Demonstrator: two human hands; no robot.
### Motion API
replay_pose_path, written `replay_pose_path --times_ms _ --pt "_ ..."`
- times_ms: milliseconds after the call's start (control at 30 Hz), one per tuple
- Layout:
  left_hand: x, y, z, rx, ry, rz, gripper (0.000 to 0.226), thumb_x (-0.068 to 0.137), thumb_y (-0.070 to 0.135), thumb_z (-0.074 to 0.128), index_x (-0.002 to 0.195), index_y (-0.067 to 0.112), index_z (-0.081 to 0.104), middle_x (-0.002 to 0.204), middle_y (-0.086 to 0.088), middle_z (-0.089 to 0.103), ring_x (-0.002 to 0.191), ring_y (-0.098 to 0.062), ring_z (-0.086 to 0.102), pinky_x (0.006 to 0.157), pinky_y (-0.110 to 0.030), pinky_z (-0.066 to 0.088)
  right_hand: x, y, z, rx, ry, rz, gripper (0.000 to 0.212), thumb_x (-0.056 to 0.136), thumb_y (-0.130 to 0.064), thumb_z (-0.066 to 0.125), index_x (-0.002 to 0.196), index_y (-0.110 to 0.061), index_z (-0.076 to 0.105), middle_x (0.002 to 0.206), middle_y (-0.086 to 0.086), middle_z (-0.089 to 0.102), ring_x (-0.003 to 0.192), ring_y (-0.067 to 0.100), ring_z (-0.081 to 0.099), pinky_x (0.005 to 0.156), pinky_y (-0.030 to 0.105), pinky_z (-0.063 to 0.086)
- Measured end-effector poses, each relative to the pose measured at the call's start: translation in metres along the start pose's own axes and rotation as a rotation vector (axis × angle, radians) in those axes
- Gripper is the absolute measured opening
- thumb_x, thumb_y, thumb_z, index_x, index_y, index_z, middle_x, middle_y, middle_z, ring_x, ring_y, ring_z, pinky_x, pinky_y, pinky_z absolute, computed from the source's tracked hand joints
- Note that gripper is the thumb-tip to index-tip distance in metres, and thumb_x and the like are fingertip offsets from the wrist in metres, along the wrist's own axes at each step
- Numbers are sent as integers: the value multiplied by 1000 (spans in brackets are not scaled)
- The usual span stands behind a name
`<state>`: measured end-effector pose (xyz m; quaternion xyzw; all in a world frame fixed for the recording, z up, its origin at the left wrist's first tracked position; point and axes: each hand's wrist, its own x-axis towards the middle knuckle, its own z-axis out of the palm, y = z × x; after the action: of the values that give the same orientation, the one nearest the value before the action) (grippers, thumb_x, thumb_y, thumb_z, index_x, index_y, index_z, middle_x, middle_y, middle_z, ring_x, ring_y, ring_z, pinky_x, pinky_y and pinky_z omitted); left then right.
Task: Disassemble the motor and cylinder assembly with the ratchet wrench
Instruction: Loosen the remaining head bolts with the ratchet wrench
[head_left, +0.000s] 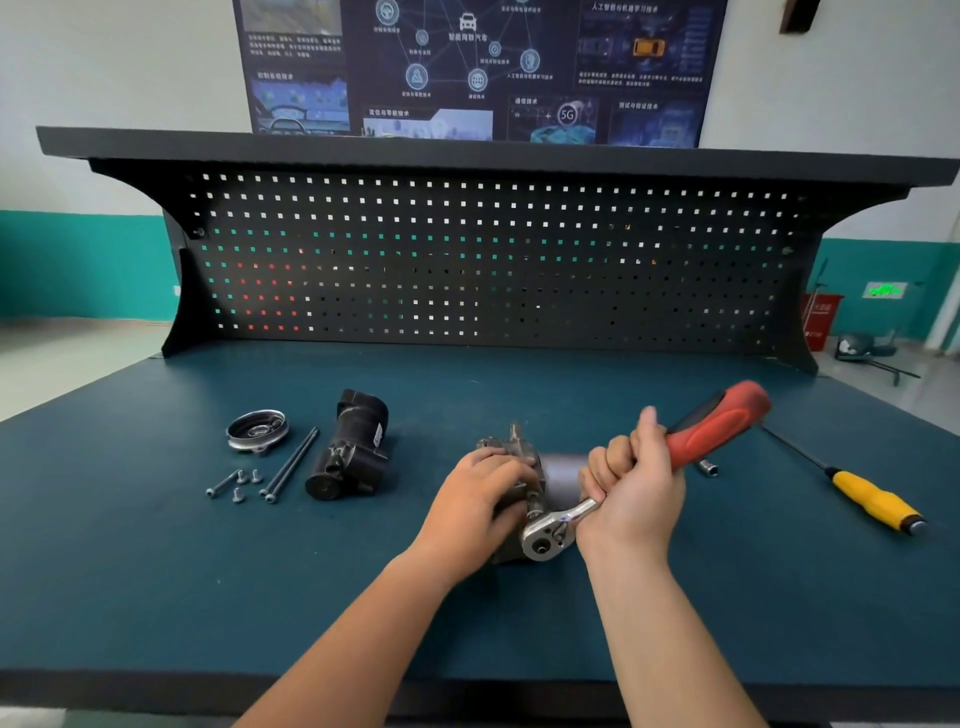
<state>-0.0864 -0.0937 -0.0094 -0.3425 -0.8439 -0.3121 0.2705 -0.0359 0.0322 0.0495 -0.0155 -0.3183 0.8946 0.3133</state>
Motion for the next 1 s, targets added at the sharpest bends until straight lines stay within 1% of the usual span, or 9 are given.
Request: replay_pose_path --times_ms 167,300,367,433,500,567,667,800,1000 --pt "1 0 0 -32 -7 -5 18 74 6 72 91 7 66 114 -2 67 117 -26 53 106 -15 24 0 -1 3 -42 5 -18 42 97 -18 50 62 -21 28 42 -12 22 34 4 19 32 17 18" --pt "-10 7 -1 -1 35 -85 23 81 6 64 103 13 65 130 13 51 136 -23 33 114 -41 17 0 0 2 -29 12 -2 41 97 -18 50 62 -21 29 42 -11 22 34 5 18 33 17 18" --pt "-21 16 -2 -107 317 -74 23 78 6 60 99 15 63 118 10 55 121 -18 46 105 -31 31 0 1 1 -37 10 7 41 97 -18 51 63 -21 28 42 -11 22 34 5 18 33 17 18" --pt "-34 25 -4 -313 502 -156 11 78 19 55 88 20 59 90 12 62 85 -9 57 78 -19 43 1 1 1 -43 10 11 40 97 -18 51 64 -21 28 42 -11 22 34 5 18 33 16 18" --pt "-40 34 -4 -553 428 -357 15 84 24 56 72 15 60 64 2 63 53 -7 54 54 -20 43 2 0 2 -50 6 25 38 96 -18 51 66 -21 29 42 -11 23 34 5 18 33 17 18" --pt "-43 39 0 -621 216 -613 29 92 22 57 66 10 62 59 -3 67 40 -10 52 46 -21 39 3 0 3 -58 -5 40 37 96 -18 51 67 -21 29 42 -11 23 34 5 19 33 17 18" --pt "-39 43 4 -831 -38 -862 32 96 28 51 74 10 64 70 -7 73 47 -13 62 38 -15 29 5 -2 5 -65 -16 52 38 96 -17 52 66 -21 29 41 -11 23 33 5 19 33 17 18" --pt "-27 49 6 -1298 -53 -1036 26 84 36 57 76 15 70 76 -8 73 61 -17 70 34 -14 27 4 -3 9 -91 -26 32 41 96 -15 52 63 -21 28 40 -11 23 32 5 19 33 16 18" --pt "-19 51 5 -1414 -80 -1136 27 64 37 66 77 14 70 73 -7 72 56 -17 69 35 -13 37 0 2 11 -147 -91 -11 38 95 -13 53 64 -20 33 40 -12 27 31 4 22 34 12 20"
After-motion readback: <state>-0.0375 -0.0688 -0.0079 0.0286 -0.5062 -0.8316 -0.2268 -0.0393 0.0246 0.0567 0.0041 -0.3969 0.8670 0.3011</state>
